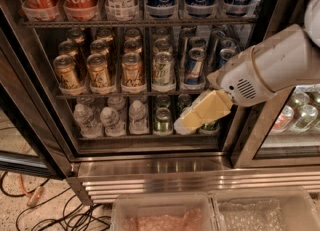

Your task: Pick orange can from middle shelf of fridge

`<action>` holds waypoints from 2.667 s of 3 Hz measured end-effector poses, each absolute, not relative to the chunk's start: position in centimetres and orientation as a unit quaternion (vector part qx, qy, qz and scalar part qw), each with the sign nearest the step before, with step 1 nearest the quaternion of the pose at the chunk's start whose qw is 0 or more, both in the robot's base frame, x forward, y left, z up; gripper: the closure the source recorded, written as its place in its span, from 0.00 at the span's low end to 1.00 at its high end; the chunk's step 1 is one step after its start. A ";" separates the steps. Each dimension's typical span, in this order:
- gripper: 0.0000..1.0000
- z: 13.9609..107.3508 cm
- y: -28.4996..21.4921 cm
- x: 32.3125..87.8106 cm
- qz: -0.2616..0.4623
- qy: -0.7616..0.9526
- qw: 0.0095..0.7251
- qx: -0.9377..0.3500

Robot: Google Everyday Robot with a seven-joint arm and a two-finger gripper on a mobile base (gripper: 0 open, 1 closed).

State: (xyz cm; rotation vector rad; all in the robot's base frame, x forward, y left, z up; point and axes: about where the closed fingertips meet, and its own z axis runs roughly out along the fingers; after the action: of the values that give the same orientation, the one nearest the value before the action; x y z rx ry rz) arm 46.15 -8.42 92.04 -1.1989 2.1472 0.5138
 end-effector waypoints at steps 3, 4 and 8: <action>0.00 82.9 0.1 45.7 0.302 0.789 0.358 -0.398; 0.00 81.0 2.5 46.8 0.303 0.786 0.383 -0.378; 0.00 81.2 3.8 53.6 0.237 0.790 0.481 -0.297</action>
Offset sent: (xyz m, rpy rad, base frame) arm -0.0050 0.0904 -0.1132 0.3199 0.0781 -0.0116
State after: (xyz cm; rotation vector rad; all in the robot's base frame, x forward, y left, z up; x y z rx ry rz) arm 53.58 3.76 81.17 -0.7240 1.9271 0.5772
